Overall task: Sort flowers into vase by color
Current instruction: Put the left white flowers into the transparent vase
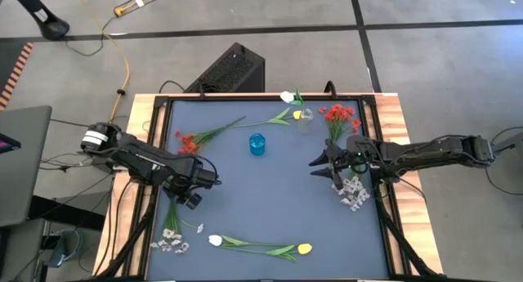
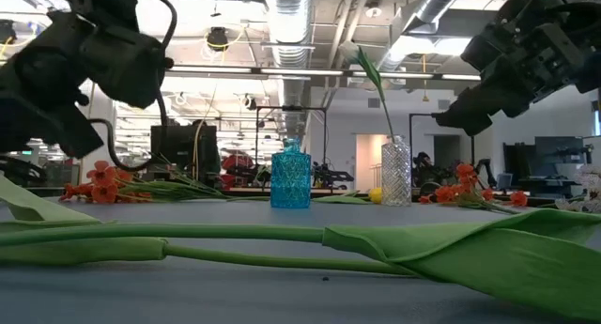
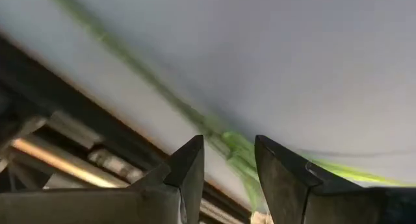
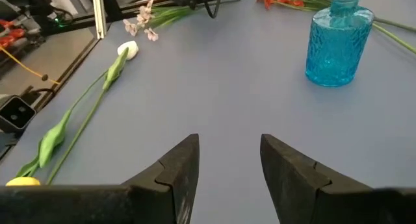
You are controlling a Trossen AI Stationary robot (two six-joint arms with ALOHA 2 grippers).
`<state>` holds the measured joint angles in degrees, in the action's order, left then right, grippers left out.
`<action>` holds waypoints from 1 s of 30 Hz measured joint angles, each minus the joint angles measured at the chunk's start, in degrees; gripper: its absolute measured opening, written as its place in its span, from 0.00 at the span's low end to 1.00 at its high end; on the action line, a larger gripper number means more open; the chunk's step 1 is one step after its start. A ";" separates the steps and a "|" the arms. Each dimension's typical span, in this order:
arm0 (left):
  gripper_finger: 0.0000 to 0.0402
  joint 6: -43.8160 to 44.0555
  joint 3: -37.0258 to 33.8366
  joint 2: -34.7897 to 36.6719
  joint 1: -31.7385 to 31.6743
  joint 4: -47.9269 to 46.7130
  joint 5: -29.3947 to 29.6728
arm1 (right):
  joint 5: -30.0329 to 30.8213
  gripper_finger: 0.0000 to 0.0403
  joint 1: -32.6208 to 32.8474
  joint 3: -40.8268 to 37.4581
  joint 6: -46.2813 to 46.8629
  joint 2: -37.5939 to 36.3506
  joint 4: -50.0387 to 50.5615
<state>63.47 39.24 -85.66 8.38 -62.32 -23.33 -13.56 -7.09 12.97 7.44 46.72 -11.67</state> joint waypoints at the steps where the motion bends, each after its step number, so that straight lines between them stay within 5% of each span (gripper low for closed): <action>1: 0.31 -0.01 -0.24 -0.32 0.00 0.46 0.08 | 0.00 0.47 0.00 0.00 -0.03 0.50 -0.54; 30: 0.31 -0.31 3.35 -0.46 0.00 -8.16 7.74 | -0.04 0.47 0.00 -0.04 -0.39 10.64 -7.79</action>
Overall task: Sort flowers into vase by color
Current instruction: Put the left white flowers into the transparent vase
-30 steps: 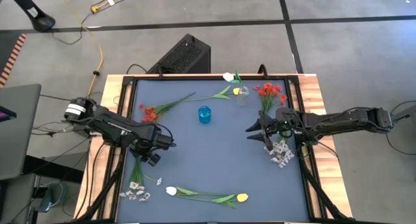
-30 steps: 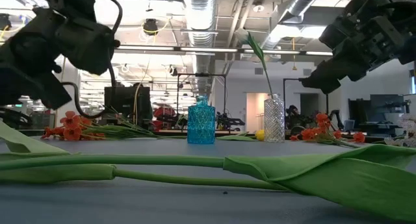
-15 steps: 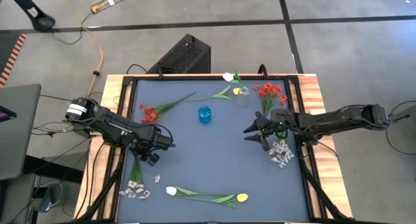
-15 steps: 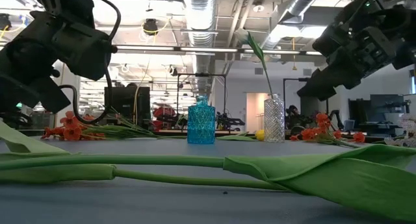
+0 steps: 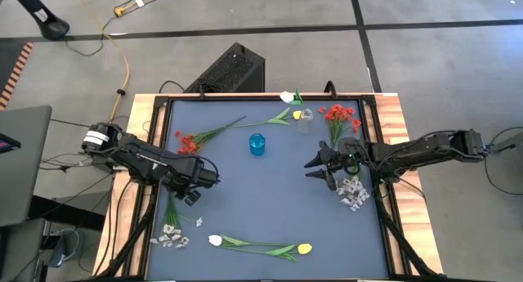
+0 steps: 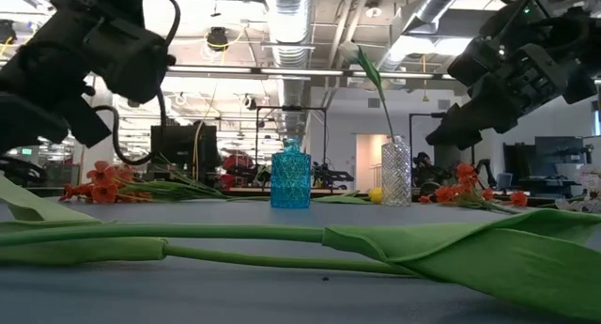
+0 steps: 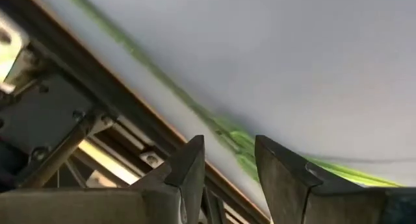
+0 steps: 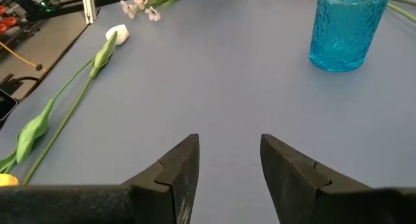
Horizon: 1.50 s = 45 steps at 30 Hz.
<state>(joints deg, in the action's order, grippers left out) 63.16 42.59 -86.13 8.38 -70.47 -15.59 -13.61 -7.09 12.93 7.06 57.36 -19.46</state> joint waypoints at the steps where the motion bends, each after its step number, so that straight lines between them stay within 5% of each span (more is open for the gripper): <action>1: 0.31 0.82 -0.19 -0.02 0.00 -0.26 -0.14 | -0.01 0.47 0.00 0.00 -0.01 0.00 0.02; 24: 0.26 10.45 -9.38 0.04 4.38 16.16 -4.53 | -1.60 0.47 0.00 0.00 0.01 -0.04 0.53; 32: 0.03 1.31 -2.55 -0.04 4.74 18.82 3.45 | -1.62 0.47 -0.03 0.00 0.43 -0.04 -0.55; 40: 0.03 -7.69 6.77 -0.07 4.61 21.54 11.41 | -2.23 0.47 1.51 0.00 -0.37 -0.04 -3.82; 45: 0.03 -19.46 11.57 0.02 4.37 32.65 13.91 | -2.71 0.47 5.63 0.00 -6.64 0.08 -11.19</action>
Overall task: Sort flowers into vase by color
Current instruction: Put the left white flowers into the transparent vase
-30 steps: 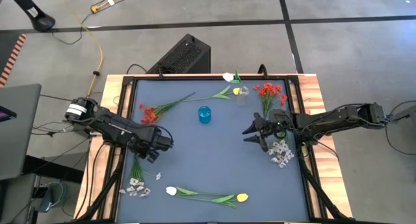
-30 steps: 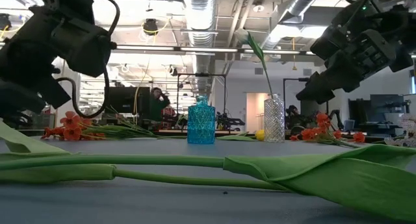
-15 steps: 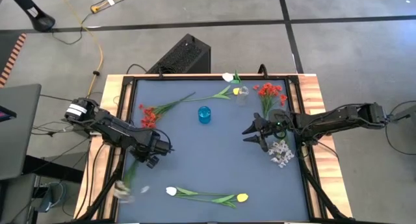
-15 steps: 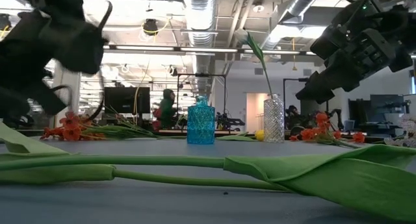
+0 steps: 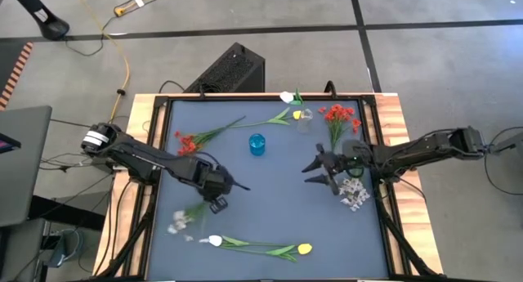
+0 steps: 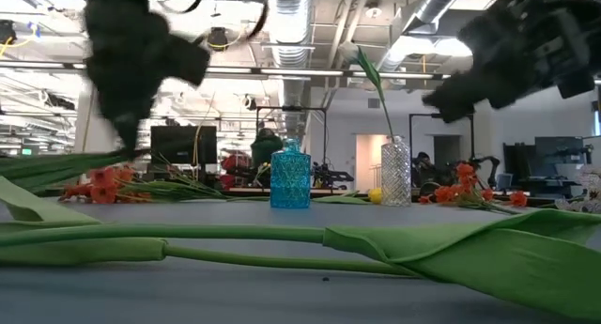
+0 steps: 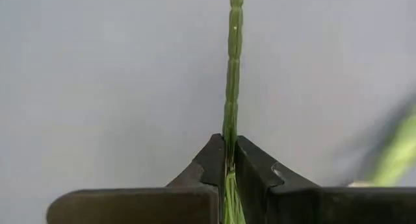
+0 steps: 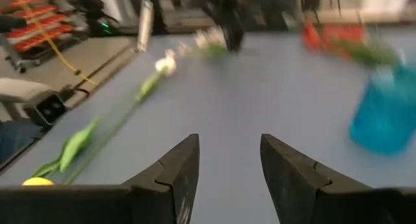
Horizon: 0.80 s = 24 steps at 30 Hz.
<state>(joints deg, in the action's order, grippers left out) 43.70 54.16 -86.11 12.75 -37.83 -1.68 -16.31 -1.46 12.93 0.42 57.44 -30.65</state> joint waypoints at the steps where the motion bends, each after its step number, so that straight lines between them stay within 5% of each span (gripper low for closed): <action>1: 0.03 -2.70 0.11 0.00 -0.42 5.27 -0.71 | 0.09 0.47 1.12 0.00 -1.78 0.03 -1.78; 7: 0.03 -9.97 0.21 -1.48 -4.56 28.68 -7.00 | 3.90 0.47 9.24 1.30 -27.41 0.04 -8.67; 10: 0.03 -9.34 0.30 -2.23 -6.31 34.62 -8.62 | 12.34 0.47 14.25 3.81 -36.50 1.39 -7.83; 14: 0.03 -5.22 0.16 -3.33 -8.76 37.96 -10.98 | 25.49 0.47 17.98 8.82 -42.96 6.22 -4.32; 24: 0.03 -3.38 0.25 -3.19 -12.13 35.61 -14.57 | 43.98 0.47 20.45 20.61 -66.89 23.98 -1.71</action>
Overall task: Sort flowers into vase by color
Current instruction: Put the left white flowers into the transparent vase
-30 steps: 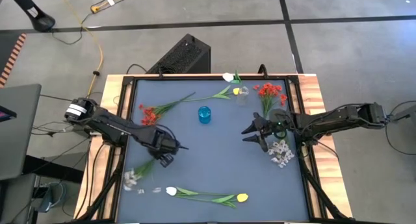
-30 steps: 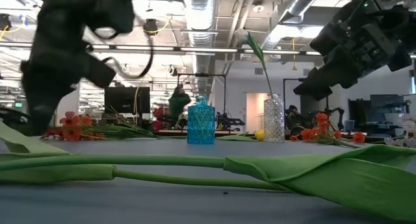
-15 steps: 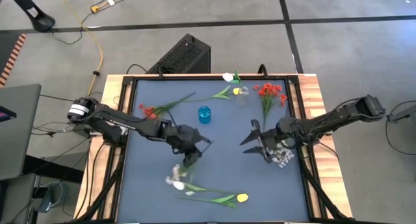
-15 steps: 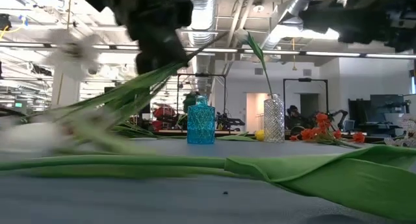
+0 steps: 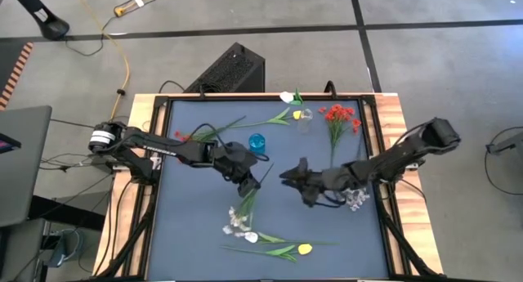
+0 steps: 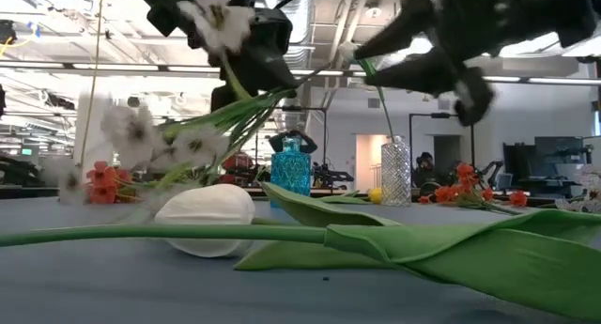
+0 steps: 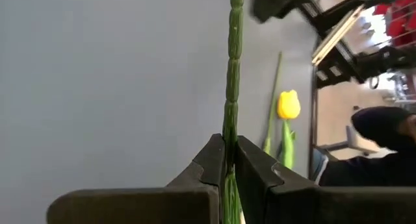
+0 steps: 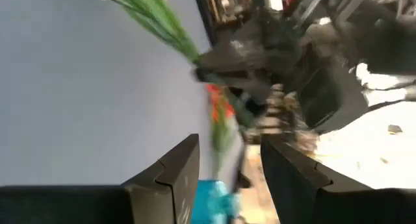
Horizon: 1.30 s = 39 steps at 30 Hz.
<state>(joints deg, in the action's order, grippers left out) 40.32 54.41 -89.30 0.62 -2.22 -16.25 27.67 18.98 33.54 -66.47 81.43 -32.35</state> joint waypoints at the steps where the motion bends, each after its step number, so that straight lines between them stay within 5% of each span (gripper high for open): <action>1: 0.03 0.02 -0.10 0.00 -0.04 -0.70 -0.02 | 1.15 0.47 0.20 0.91 -1.37 1.15 -0.01; 21: 0.03 -2.30 -0.06 0.00 -0.02 -3.72 -1.37 | 8.07 0.46 -3.40 11.59 -12.11 14.72 0.58; 34: 0.03 -5.31 -0.06 0.02 0.00 -4.60 -0.92 | 9.96 0.07 -3.28 11.61 -11.39 14.51 1.67; 39: 0.09 -8.74 -0.06 0.02 -0.10 -4.60 2.18 | 10.22 0.07 -2.49 11.61 -9.84 14.51 4.57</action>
<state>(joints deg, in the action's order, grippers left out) 31.58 54.35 -89.27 0.52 -6.81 -14.07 37.88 16.50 45.15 -76.31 95.94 -27.78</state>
